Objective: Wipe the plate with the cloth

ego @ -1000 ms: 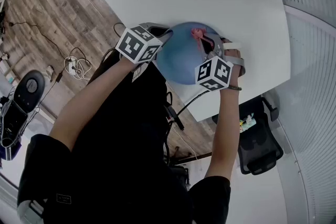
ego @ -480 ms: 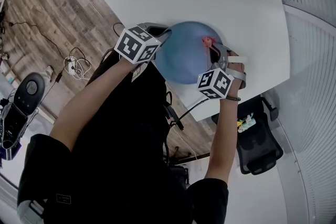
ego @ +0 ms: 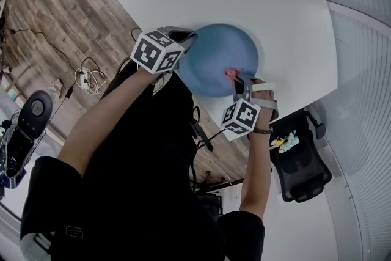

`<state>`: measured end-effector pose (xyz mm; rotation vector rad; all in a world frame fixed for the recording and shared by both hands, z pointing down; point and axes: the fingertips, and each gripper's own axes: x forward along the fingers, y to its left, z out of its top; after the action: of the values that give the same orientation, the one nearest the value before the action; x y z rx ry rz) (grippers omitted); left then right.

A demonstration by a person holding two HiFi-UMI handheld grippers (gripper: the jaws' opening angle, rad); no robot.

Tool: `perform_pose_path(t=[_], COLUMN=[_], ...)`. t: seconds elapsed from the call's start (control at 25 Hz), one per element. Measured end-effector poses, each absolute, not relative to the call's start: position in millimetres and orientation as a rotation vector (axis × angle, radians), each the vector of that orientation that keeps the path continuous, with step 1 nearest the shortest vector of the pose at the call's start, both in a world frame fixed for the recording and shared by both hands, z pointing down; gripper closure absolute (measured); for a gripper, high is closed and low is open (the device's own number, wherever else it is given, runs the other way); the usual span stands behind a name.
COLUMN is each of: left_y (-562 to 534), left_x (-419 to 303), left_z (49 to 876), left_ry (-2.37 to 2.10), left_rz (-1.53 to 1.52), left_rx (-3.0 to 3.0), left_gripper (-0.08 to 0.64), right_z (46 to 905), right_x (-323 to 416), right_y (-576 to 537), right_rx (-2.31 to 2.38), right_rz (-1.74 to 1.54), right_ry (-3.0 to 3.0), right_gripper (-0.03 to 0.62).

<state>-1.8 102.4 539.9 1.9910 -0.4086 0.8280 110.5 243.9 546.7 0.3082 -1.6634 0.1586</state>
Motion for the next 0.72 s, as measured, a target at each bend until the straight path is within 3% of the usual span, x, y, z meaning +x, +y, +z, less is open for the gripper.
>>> perform_pose_path(t=[0.72], left_y=[107.9], left_x=[4.8], left_z=[539.9], left_ry=[-0.379], left_rz=[0.851], left_rx=[2.006], left_gripper=[0.540], right_z=[539.2], right_x=[35.3], right_y=[296.0], right_rx=[0.015], right_rz=[0.227], right_ry=[-1.898], right_gripper=[0.580])
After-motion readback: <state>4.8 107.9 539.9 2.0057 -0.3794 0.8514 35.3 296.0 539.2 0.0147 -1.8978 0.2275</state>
